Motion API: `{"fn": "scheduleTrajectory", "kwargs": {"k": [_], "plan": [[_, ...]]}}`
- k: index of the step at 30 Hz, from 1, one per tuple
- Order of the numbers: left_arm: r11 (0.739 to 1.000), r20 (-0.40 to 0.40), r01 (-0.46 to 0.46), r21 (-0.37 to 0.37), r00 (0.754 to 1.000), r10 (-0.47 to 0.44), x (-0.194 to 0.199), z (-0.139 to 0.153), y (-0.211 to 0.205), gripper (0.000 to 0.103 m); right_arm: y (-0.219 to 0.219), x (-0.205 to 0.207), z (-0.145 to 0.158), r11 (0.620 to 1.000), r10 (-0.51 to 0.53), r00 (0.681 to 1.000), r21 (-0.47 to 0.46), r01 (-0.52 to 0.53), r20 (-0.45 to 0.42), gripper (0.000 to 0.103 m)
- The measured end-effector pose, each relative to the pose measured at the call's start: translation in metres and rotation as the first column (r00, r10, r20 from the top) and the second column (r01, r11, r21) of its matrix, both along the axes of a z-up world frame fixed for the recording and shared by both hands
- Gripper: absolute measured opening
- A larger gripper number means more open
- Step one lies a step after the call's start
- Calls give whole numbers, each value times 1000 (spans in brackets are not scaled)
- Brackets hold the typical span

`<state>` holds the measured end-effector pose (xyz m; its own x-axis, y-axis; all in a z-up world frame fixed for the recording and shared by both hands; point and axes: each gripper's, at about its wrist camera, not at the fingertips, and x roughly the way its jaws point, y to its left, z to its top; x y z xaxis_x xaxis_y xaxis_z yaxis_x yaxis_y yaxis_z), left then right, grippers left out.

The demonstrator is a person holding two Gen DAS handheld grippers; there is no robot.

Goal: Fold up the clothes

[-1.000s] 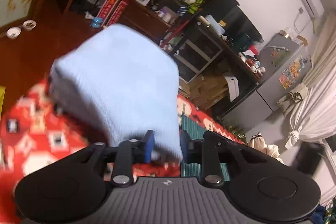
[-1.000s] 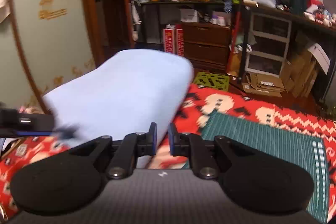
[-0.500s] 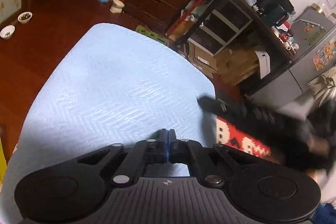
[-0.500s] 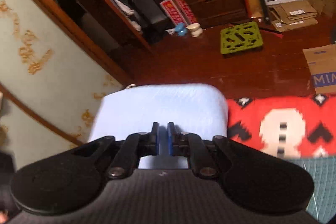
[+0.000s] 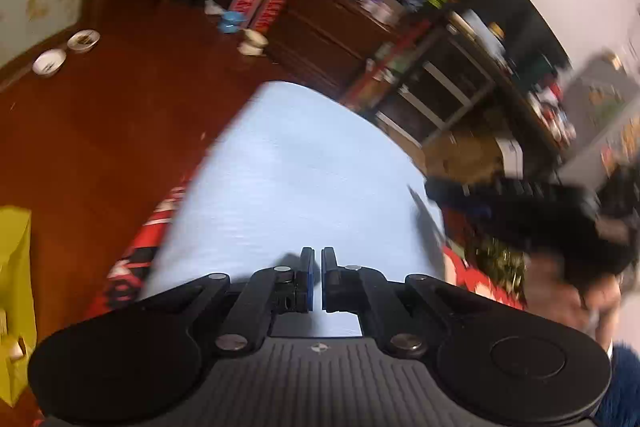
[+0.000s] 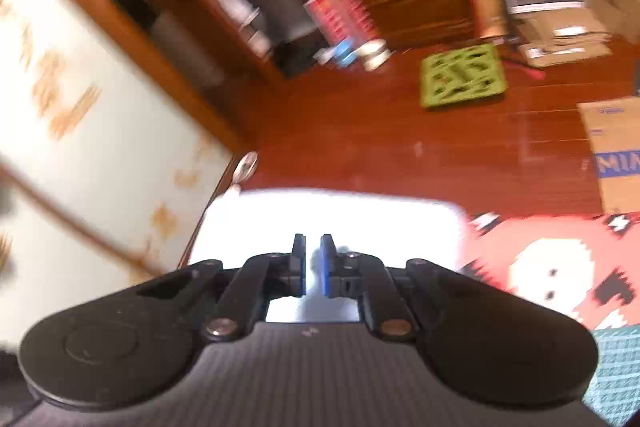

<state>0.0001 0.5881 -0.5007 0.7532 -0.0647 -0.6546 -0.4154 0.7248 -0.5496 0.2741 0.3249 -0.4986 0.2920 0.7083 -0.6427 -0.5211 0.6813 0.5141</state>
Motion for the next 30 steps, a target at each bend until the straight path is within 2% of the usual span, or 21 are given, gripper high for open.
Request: {"fn": "scheduleTrajectory", "kwargs": {"k": [2,4,8,11,14,15,17,20,23,24,26,28,30], "plan": [[1000,-11,-9,-28,1000,9,-5,-9,11,3,25,-11,0,998,33,999,-59,-31,28,10],[999,-6,-1,-33,1000,0,-10,-14,16,3,42,-11,-10,993,27,999,-113,-23,38,5],[1000,2,6,-21,1000,-6,-12,-15,20,3,55,-5,-32,992,21,999,-128,-16,34,4],[999,8,13,-46,1000,-12,-15,-13,25,3,63,2,-16,986,-3,1000,-169,4,8,6],[998,20,12,-59,1000,-11,-17,-15,25,3,88,3,1,988,21,999,-155,-17,25,7],[998,27,11,-63,1000,-10,-19,-16,26,3,100,5,0,983,30,999,-183,-23,35,6],[997,40,9,-74,999,-6,-22,-18,27,3,122,12,-12,967,19,999,-254,-9,34,2],[994,62,10,-105,998,-3,-32,-22,31,3,133,26,-41,948,-69,997,-311,74,25,0],[991,79,13,-136,997,-2,-44,-21,37,3,137,23,-39,953,-71,996,-290,85,59,1],[989,85,13,-148,996,-1,-48,-21,40,3,139,22,-36,957,-67,995,-278,84,71,6],[983,102,10,-185,995,9,-55,-21,44,3,137,16,-21,974,-47,995,-216,65,86,8],[974,119,2,-225,993,25,-63,-23,49,3,140,7,-3,985,-6,997,-170,19,81,9],[969,131,-8,-248,991,42,-69,-24,51,3,153,-9,9,983,65,996,-176,-53,69,9]]}}
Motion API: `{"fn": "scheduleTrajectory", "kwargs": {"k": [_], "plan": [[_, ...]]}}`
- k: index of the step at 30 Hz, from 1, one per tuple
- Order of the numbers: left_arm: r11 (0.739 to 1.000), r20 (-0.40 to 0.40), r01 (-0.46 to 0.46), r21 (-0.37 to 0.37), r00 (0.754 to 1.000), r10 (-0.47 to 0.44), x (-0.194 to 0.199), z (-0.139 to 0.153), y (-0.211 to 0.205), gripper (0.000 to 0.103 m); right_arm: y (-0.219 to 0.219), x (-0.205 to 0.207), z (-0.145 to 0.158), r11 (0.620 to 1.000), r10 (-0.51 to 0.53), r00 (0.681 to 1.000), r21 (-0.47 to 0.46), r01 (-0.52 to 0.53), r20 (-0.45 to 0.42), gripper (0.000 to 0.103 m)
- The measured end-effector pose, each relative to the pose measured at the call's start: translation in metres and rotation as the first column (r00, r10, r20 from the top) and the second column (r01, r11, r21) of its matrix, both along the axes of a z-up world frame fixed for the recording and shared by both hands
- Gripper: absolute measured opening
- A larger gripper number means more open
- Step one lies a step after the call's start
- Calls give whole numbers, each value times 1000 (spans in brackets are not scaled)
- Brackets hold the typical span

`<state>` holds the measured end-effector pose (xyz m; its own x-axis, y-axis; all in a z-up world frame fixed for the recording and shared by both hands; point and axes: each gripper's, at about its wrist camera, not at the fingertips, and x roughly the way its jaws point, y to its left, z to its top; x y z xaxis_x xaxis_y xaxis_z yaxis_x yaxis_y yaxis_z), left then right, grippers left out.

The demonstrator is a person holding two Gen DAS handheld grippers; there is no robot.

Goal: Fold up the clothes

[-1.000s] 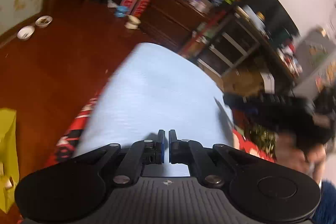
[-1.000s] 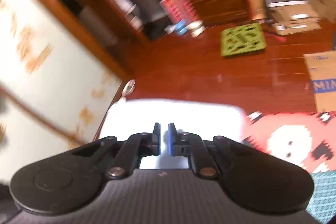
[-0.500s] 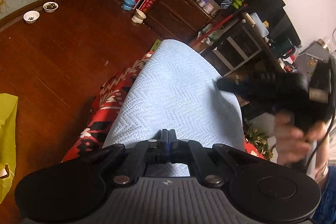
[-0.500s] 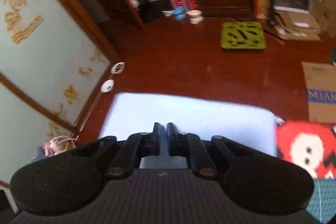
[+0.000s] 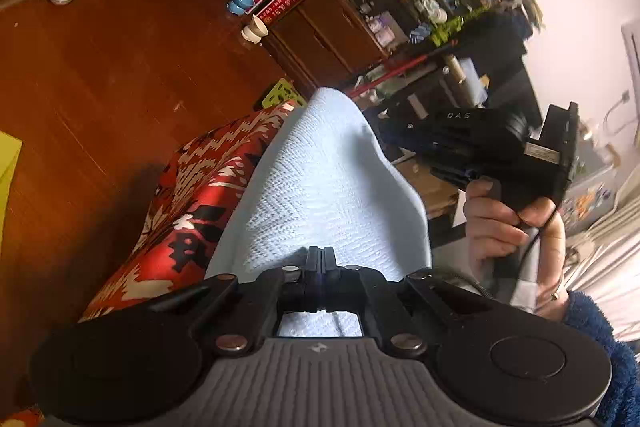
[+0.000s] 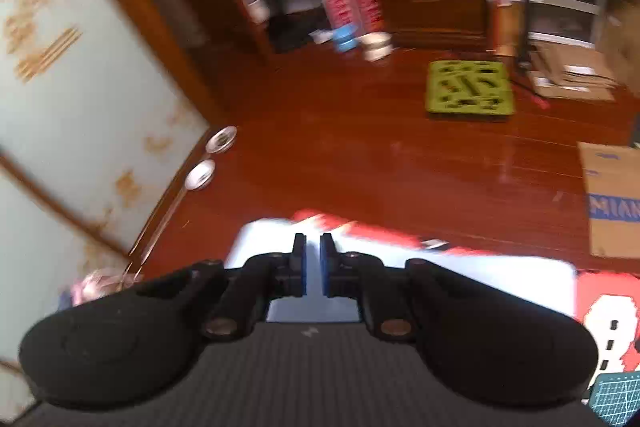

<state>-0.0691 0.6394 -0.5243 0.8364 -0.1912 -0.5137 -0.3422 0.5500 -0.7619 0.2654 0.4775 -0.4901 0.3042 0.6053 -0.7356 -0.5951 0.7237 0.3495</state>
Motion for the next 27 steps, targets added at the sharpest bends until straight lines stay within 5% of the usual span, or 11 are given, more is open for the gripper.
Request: {"fn": "scheduleTrajectory", "kwargs": {"k": [6,10,16,21,27], "plan": [[999,18,-26,-42,999,27,-14,-3,5,3,56,-13,-38,990,50,999,-133,-52,-18,4],[998,25,-22,-64,999,24,-21,-5,7,3,55,-19,-37,995,10,1000,-95,-12,-22,5],[1000,30,0,-3,1000,0,-32,-6,3,3,10,-71,-5,978,196,971,-44,-203,-134,12],[1000,25,9,30,1000,-10,-39,-18,0,3,-32,-119,-18,959,241,955,-110,-262,-175,9],[999,33,-12,30,999,11,-49,-16,1,3,-90,-170,-12,967,240,970,-83,-243,-45,9]]}}
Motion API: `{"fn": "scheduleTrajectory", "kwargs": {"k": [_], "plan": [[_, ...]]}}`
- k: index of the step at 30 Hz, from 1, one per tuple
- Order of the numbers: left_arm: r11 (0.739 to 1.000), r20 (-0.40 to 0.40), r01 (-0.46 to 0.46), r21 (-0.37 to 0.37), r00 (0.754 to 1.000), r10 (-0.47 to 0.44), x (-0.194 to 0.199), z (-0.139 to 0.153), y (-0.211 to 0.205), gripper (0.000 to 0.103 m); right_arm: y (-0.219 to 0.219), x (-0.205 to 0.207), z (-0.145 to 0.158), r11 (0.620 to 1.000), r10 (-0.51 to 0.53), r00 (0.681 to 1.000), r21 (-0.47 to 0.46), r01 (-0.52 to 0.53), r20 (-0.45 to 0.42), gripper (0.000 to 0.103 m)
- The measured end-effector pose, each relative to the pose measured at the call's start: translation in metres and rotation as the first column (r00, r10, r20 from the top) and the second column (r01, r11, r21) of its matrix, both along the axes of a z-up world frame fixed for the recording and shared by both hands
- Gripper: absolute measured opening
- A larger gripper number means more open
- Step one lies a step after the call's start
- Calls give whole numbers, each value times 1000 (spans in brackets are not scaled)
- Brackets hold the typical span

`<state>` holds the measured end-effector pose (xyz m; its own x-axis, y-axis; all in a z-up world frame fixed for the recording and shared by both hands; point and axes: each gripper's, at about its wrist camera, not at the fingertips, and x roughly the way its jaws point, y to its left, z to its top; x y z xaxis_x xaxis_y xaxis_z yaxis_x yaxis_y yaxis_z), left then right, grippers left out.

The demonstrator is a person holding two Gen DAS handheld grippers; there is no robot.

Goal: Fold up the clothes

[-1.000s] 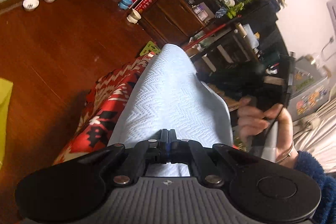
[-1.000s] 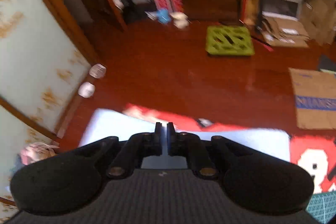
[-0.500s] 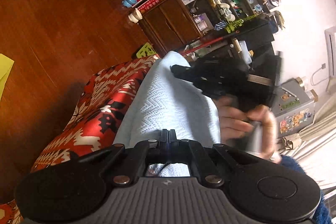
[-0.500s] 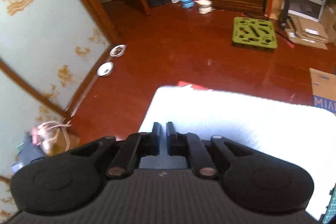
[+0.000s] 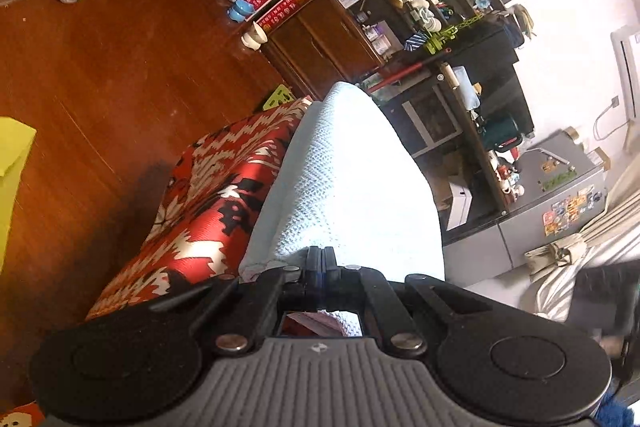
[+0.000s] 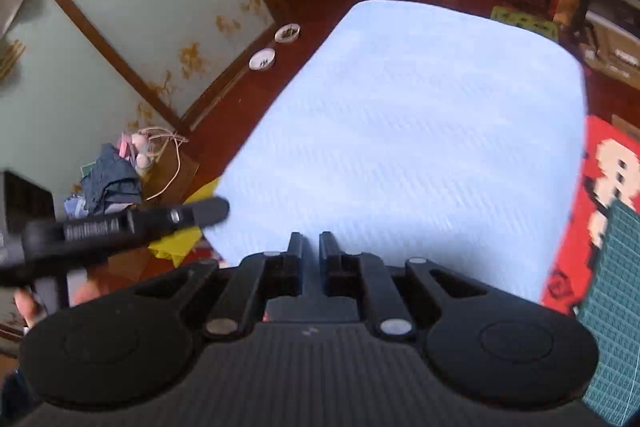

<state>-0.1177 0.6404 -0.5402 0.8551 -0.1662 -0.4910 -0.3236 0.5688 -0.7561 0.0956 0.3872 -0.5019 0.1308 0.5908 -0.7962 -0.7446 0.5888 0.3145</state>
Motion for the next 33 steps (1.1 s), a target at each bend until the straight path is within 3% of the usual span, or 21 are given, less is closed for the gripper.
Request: {"fn": "scheduleTrajectory", "kwargs": {"k": [3,5,6,8,9,11,12,15,17,19,23,28,31,33], "plan": [[999,13,-38,-15,999,39,-17,6,6,2,-22,-18,3,999,-5,998,36,3,64,12],[997,13,-65,-38,998,66,-27,4,11,10,-33,-39,7,999,6,992,49,-13,130,14],[996,17,-73,-46,997,74,-29,2,14,12,-33,-47,8,998,16,985,50,-25,171,21],[995,27,-79,-56,996,81,-28,0,18,32,-32,-61,9,998,37,969,49,-50,244,25],[995,34,-76,-58,996,78,-24,1,19,37,-32,-66,10,997,45,965,50,-60,260,25],[997,46,-51,-56,998,53,-12,1,23,51,-33,-70,10,996,46,968,62,-63,248,25],[998,43,-19,-52,999,22,-2,1,25,53,-32,-70,10,996,41,971,71,-60,238,25],[998,-3,33,-53,999,-34,28,-2,27,53,-30,-68,11,994,28,978,96,-49,208,27],[996,0,70,-60,998,-70,43,-1,22,46,-33,-64,11,994,18,981,106,-39,193,27],[996,-14,86,-8,996,-86,53,4,16,46,-36,-60,10,993,1,984,115,-22,179,28],[994,-13,97,54,995,-96,64,14,8,34,-49,-55,9,991,-44,986,129,23,162,28],[972,15,110,207,993,-116,79,39,-10,33,-63,-55,17,982,-98,984,177,71,151,28],[979,-45,96,181,995,-89,82,17,1,33,-59,-56,17,981,-98,986,181,73,134,28],[992,-41,75,104,997,-71,71,-6,11,35,-58,-57,12,985,-88,989,159,68,122,28]]}}
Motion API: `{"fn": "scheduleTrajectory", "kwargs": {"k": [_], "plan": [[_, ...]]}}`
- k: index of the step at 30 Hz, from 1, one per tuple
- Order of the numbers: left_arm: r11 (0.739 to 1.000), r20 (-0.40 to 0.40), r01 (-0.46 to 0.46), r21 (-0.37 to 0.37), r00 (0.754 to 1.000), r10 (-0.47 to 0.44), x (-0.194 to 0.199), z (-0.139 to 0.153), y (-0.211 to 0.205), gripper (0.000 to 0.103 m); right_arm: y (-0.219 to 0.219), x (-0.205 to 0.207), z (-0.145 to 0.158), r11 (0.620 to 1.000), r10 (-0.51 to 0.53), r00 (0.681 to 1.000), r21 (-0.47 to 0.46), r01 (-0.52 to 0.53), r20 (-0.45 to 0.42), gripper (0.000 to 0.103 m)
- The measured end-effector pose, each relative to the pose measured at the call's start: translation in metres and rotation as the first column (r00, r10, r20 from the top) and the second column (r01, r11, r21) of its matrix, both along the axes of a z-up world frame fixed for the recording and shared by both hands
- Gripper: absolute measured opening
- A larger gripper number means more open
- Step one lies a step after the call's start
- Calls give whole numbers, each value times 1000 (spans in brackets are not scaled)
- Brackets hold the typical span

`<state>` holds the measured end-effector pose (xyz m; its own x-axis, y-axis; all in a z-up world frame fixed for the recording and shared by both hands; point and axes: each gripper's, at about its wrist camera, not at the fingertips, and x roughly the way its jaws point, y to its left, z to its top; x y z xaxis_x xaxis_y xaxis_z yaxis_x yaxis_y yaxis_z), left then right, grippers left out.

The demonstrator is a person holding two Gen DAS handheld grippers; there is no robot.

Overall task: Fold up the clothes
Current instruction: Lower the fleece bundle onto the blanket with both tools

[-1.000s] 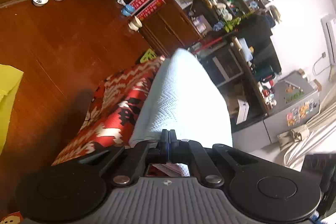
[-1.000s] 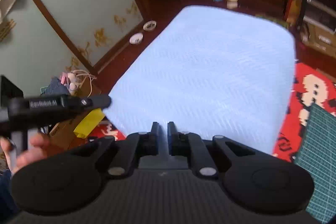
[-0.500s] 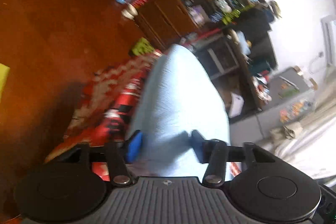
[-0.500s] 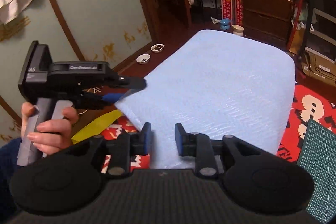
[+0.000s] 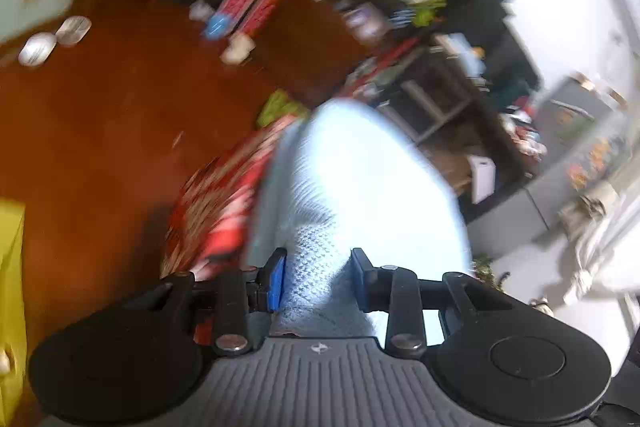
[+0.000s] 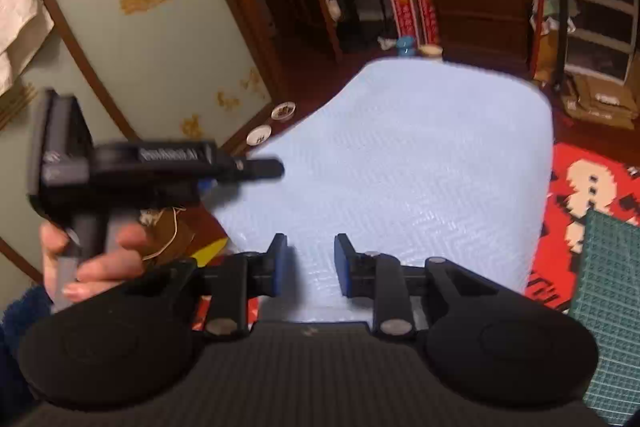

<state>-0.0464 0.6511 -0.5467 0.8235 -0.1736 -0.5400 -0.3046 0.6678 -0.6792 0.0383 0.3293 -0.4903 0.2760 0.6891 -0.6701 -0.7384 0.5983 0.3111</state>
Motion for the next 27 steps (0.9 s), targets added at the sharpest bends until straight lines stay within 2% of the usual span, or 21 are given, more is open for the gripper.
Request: {"fn": "scheduleTrajectory", "kwargs": {"k": [2,3,7,10,12,14,15,17,20,23,26,27], "plan": [[997,23,-18,-71,1000,19,-11,-8,6,36,-2,-5,-4,1000,16,1000,-11,-16,10,28],[997,28,-25,-74,999,27,-14,-8,6,37,-5,-8,-3,1000,21,1000,-11,-20,20,28],[998,36,-59,3,998,59,-31,8,-2,39,-24,-16,6,1000,8,998,-7,-8,67,28],[993,45,-99,57,994,97,-44,26,1,32,-47,-11,15,999,-49,995,2,49,91,28],[992,71,-111,55,992,107,-49,39,4,30,-56,-6,13,997,-82,994,3,82,78,20],[995,102,-90,50,991,84,-48,50,0,20,-59,-4,5,996,-91,994,-10,92,65,18],[996,113,-68,58,992,61,-46,55,-5,19,-61,-2,1,995,-95,994,-16,96,59,17],[996,72,-23,91,997,16,-33,50,-20,16,-64,1,-7,994,-104,994,-29,105,46,17],[991,4,31,129,999,-32,-15,38,-40,7,-71,-12,-15,993,-109,990,-37,112,87,13],[993,1,27,111,1000,-27,-18,33,-41,7,-73,-25,-13,994,-100,989,-24,103,105,13],[994,22,37,100,999,-40,-26,41,-47,7,-70,-36,-6,997,-83,992,2,83,99,1],[993,26,56,101,998,-59,-27,43,-55,7,-65,-41,-5,997,-70,992,14,69,102,1]]}}
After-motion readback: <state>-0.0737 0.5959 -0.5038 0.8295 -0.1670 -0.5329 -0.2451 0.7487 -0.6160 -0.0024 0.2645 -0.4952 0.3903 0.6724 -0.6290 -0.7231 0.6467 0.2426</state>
